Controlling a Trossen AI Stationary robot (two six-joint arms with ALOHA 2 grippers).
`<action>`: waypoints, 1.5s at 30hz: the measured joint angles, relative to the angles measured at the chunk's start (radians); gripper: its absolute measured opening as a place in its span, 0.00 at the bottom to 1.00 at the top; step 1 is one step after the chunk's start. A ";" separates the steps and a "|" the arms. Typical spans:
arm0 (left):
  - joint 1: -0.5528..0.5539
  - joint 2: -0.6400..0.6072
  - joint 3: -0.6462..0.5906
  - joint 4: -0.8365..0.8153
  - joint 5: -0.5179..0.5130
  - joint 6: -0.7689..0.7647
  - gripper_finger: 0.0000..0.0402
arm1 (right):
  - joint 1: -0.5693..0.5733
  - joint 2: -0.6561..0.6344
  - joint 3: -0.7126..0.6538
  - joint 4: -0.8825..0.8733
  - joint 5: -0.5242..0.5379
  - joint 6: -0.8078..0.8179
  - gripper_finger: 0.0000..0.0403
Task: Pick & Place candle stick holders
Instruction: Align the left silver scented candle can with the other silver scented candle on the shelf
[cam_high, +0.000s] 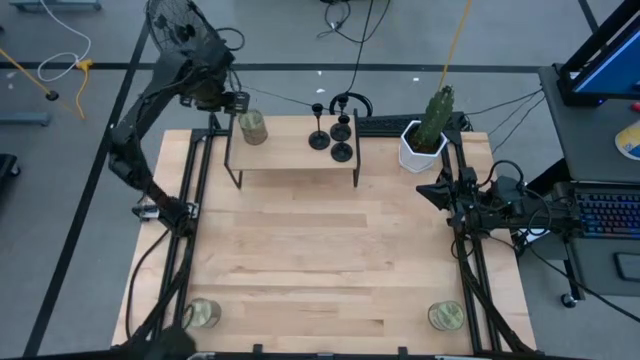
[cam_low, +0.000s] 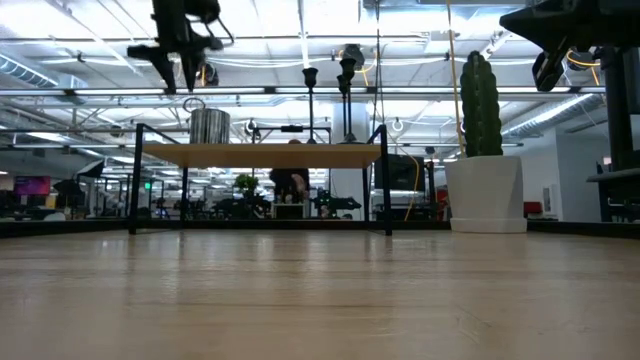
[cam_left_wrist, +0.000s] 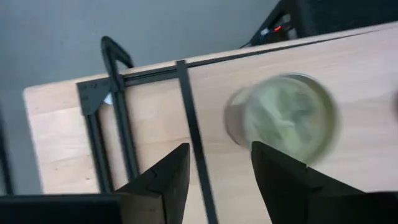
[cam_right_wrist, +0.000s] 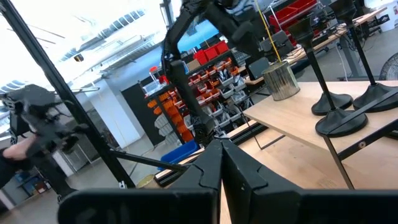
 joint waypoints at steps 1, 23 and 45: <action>-0.006 -0.021 0.000 0.000 0.010 -0.005 0.45 | 0.000 0.000 0.000 0.000 0.000 0.000 0.00; -0.557 -0.245 0.000 -0.026 0.195 -0.193 0.38 | 0.000 0.000 0.000 0.000 0.000 0.000 0.00; -1.147 -0.190 0.001 -0.031 0.201 -0.507 0.38 | 0.000 0.000 0.000 0.000 -0.003 0.000 0.00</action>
